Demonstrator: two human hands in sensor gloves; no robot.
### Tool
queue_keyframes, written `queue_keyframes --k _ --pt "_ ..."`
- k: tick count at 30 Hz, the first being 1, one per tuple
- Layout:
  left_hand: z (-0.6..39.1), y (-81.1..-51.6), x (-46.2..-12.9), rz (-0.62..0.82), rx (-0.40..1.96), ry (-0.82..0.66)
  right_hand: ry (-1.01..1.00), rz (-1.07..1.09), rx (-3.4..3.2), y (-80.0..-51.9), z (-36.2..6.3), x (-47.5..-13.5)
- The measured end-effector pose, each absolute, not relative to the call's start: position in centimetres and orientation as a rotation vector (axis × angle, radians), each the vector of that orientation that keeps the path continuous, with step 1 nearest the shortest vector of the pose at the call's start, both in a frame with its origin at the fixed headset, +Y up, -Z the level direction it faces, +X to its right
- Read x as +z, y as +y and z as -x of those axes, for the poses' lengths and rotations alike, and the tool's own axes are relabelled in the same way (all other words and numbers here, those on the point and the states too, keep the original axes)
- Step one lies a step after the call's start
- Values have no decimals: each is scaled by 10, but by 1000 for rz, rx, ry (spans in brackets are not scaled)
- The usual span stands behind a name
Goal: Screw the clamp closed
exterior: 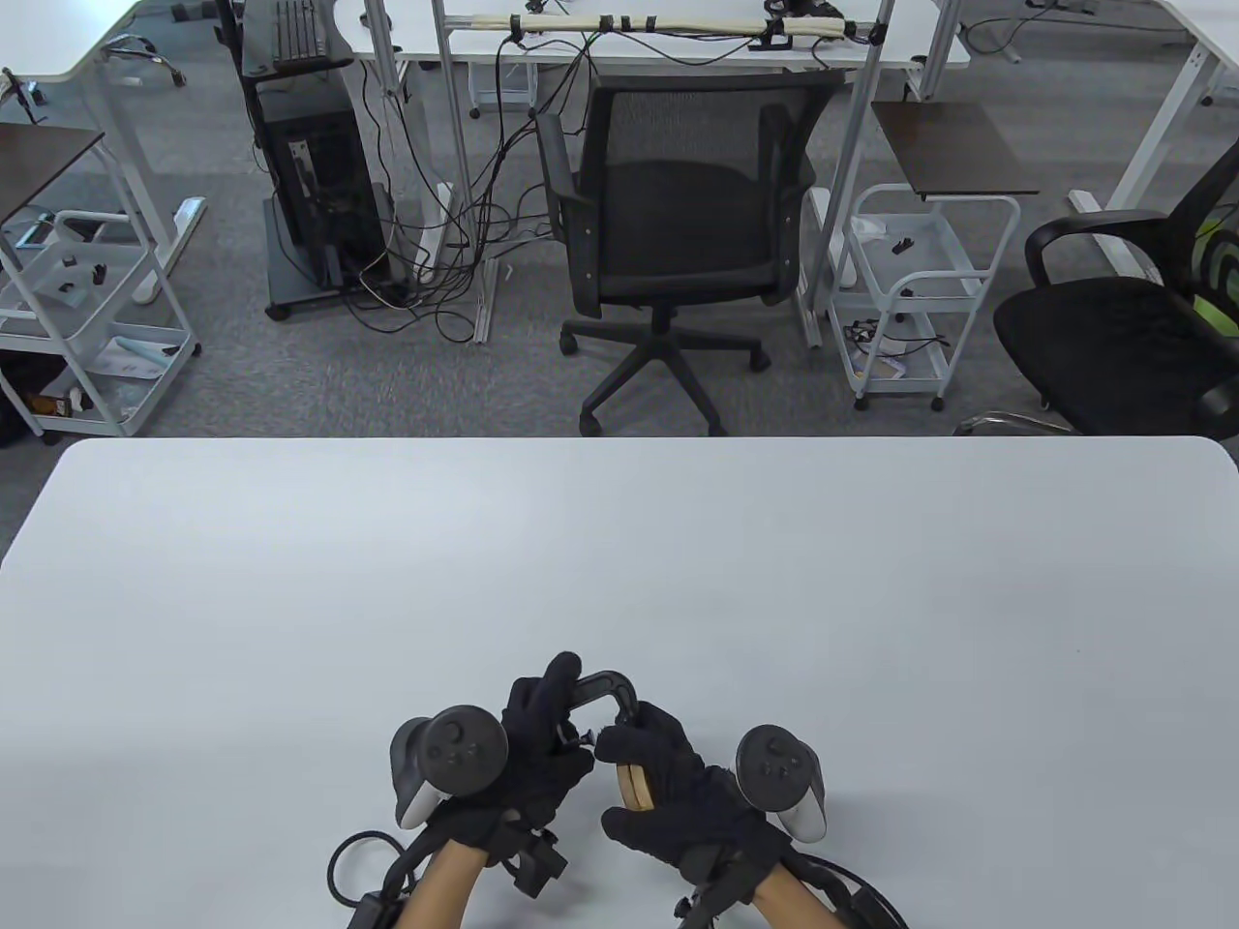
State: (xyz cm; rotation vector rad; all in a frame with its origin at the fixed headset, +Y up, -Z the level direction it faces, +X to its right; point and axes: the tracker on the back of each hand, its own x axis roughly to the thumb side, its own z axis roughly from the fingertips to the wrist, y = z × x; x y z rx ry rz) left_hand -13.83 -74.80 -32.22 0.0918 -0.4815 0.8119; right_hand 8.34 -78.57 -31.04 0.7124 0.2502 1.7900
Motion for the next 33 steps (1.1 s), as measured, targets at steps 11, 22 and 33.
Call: queue_keyframes --k 11,22,33 --pt "107 -759 -318 53 742 -629 254 -611 1700 -790 -99 -318" --pt "109 -759 -317 92 711 -638 363 -517 1569 -796 -96 -321" --pt "163 -757 -323 -116 867 -344 267 -284 1468 -803 -121 -331"
